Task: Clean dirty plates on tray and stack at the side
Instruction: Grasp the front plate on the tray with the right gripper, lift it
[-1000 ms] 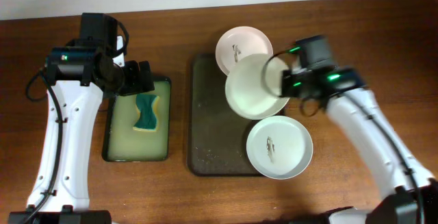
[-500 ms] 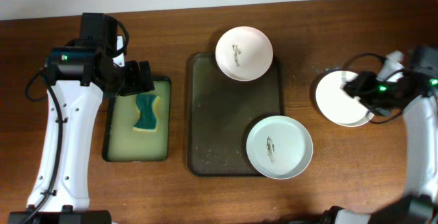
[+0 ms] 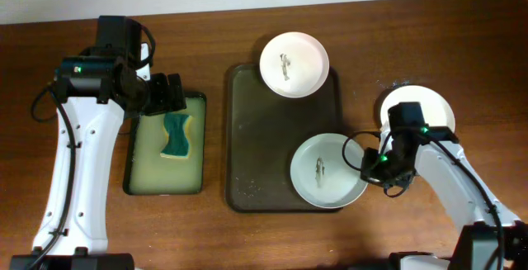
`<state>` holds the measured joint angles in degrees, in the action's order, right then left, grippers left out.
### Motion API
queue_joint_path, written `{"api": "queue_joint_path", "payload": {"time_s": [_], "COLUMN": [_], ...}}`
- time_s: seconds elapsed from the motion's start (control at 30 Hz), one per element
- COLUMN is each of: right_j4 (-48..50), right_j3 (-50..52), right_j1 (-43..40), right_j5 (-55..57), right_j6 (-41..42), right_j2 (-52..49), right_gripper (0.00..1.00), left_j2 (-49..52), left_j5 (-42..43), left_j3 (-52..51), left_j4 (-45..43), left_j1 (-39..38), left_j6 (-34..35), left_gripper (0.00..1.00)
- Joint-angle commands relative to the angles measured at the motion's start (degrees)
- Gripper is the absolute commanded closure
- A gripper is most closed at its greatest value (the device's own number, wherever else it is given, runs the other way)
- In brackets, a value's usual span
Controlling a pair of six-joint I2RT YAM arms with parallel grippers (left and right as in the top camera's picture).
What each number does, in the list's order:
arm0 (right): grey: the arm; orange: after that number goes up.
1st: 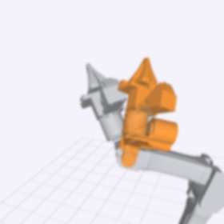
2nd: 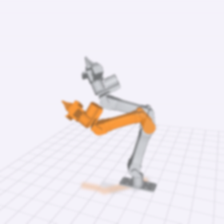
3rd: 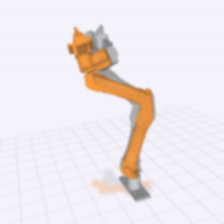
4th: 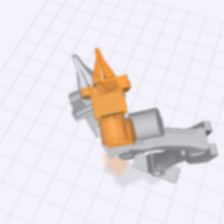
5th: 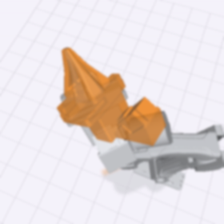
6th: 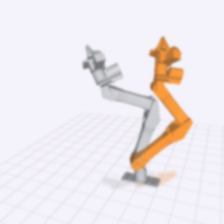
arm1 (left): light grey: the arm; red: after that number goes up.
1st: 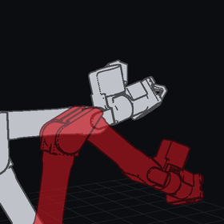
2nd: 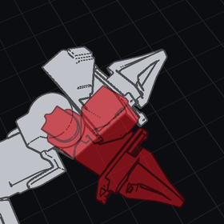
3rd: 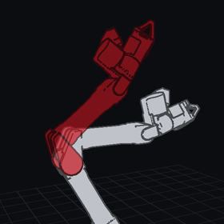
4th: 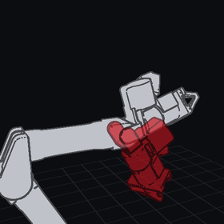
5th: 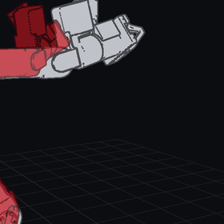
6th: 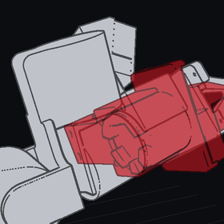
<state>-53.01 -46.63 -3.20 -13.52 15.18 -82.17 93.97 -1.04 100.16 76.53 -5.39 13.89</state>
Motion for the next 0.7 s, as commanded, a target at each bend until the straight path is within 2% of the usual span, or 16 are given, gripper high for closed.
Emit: {"api": "queue_joint_path", "payload": {"time_s": [0.0, 0.03, 0.1, 0.13, 0.17, 0.23, 0.33, 0.37, 0.43, 0.47, 0.53, 0.57, 0.6, 0.67], "right_j4": [3.3, 7.4, 12.9, 15.9, 19.4, 21.2, 12.3, 8.8, 6.4, 5.6, 5.3, 5.2, 5.2, 5.0], "right_j3": [-3.2, -3.1, -3.1, -3.1, -3.1, -3.8, -12.5, -15.5, -17.2, -17.2, -17.2, -17.2, -17.2, -17.2], "right_j1": [3.8, 7.5, 14.8, 17.3, 18.6, 18.5, 18.5, 18.5, 18.5, 18.5, 18.5, 18.5, 18.5, 18.5], "right_j5": [-12.5, -12.9, -3.1, -0.9, -0.5, -0.9, -0.8, -0.7, -0.8, -0.8, -0.7, -0.8, -0.8, -0.8], "right_j6": [-1.4, 1.1, 15.5, 17.0, 16.6, 10.3, -2.6, -5.0, -5.5, -5.5, -5.6, -5.6, -5.5, -5.5], "right_j2": [0.9, 0.8, -1.9, -4.0, -6.8, -7.5, -3.7, -2.7, -2.3, -2.3, -2.3, -2.3, -2.3, -2.3], "right_gripper": [0.96, 0.96, 0.96, 0.96, 0.95, 0.83, 0.66, 0.64, 0.64, 0.64, 0.64, 0.64, 0.64, 0.64], "left_j2": [-0.1, -0.1, -0.1, -0.1, -0.1, -0.1, 0.0, 1.2, 3.3, 4.7, 7.3, 9.8, 11.6, 16.1], "left_j5": [0.2, 0.2, 0.2, 0.2, 0.2, 0.2, 1.4, 1.5, 1.3, 1.2, 1.3, 1.3, 1.1, -0.9], "left_j3": [0.2, 0.2, 0.2, 0.2, 0.2, 0.2, 0.2, -0.7, -7.9, -16.3, -25.6, -30.0, -31.3, -32.0], "left_j4": [-0.2, -0.2, -0.2, -0.2, -0.2, -1.6, -1.8, -1.8, -5.4, -12.9, -24.0, -31.4, -34.1, -37.6], "left_j1": [0.0, 0.0, 0.0, 0.0, 0.0, 0.0, 0.0, 0.0, 0.0, 0.0, 0.0, 0.0, 0.0, 0.0], "left_j6": [-0.3, -0.3, -0.3, -0.3, -0.3, -0.3, -0.3, -0.2, 0.2, 0.2, 0.2, 0.2, 0.1, 0.2], "left_gripper": [0.01, 0.01, 0.01, 0.01, 0.01, 0.01, 0.01, 0.00, 0.14, 0.24, 0.39, 0.56, 0.61, 0.62]}}
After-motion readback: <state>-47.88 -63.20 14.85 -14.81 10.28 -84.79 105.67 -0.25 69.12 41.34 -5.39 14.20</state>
